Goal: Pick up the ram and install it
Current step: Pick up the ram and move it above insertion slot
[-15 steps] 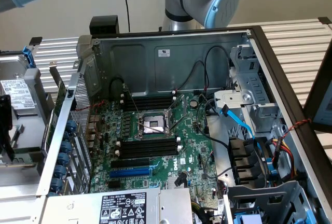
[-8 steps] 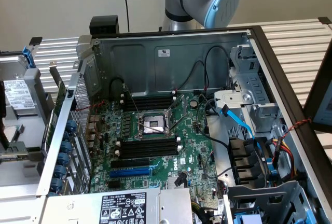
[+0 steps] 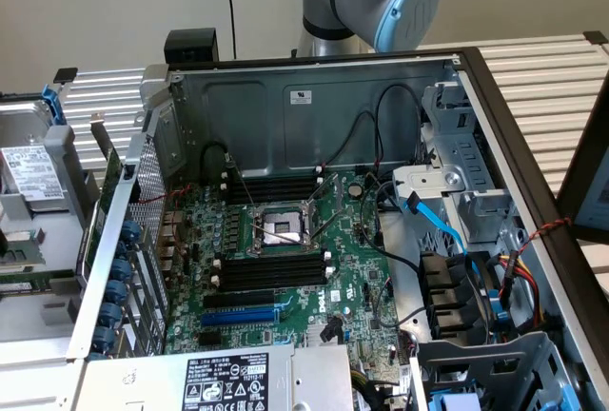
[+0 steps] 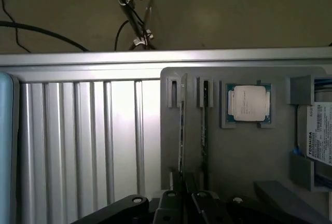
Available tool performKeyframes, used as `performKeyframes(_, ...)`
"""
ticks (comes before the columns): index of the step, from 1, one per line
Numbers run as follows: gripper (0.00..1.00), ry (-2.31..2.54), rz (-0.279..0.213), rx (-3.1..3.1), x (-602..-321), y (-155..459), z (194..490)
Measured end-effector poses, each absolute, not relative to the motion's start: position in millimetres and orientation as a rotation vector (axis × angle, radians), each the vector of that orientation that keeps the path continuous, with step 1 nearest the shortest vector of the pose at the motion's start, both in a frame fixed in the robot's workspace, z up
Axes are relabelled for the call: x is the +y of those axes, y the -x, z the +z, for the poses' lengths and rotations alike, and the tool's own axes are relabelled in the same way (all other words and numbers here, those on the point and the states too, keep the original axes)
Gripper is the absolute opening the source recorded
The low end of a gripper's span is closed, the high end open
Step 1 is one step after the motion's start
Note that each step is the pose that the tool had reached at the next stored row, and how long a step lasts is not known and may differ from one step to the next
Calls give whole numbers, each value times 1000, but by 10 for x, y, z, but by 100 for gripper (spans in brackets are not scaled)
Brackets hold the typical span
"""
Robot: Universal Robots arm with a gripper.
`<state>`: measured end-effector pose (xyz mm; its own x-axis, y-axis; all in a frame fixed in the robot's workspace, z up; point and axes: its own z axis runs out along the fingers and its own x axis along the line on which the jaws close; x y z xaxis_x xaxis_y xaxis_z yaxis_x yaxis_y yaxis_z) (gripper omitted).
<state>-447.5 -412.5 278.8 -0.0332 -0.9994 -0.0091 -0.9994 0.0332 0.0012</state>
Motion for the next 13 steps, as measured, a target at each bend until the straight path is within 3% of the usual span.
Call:
performKeyframes(6, 14, 2200, 29, 2221, -4127, 4477, 2877)
performKeyframes(13, 14, 2217, 30, 2205, -4161, 4463, 3179)
